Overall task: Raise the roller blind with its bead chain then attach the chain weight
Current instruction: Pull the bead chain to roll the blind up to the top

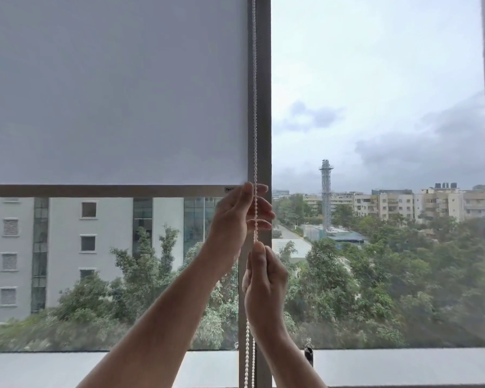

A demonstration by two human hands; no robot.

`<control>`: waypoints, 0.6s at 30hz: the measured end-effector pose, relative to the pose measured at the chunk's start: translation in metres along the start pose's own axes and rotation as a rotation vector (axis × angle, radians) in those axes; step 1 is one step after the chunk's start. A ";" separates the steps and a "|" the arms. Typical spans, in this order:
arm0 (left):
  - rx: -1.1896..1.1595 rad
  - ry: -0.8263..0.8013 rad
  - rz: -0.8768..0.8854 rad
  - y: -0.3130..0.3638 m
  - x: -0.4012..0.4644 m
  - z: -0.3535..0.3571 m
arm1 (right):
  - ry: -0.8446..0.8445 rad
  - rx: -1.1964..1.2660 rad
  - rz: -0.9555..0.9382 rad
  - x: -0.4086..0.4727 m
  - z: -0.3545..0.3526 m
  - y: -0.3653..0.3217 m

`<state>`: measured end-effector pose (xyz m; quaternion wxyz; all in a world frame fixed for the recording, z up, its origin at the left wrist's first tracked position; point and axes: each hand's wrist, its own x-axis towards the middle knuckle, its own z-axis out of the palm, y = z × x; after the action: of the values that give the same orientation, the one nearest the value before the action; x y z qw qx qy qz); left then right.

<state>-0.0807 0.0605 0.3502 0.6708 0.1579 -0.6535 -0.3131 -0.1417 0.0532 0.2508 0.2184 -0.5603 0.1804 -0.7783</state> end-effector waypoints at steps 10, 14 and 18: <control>0.177 0.254 0.173 -0.015 0.001 0.016 | -0.105 0.050 0.170 0.034 -0.018 0.014; 0.241 0.261 0.161 -0.045 -0.022 0.014 | -0.096 0.039 0.146 0.081 -0.017 -0.012; 0.232 0.277 0.083 -0.073 -0.042 0.009 | -0.172 0.037 0.109 0.119 0.003 -0.048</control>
<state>-0.1026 0.0335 0.2734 0.7441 0.2487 -0.5924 -0.1830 -0.1782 0.0288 0.3716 0.2856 -0.6102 0.1767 -0.7175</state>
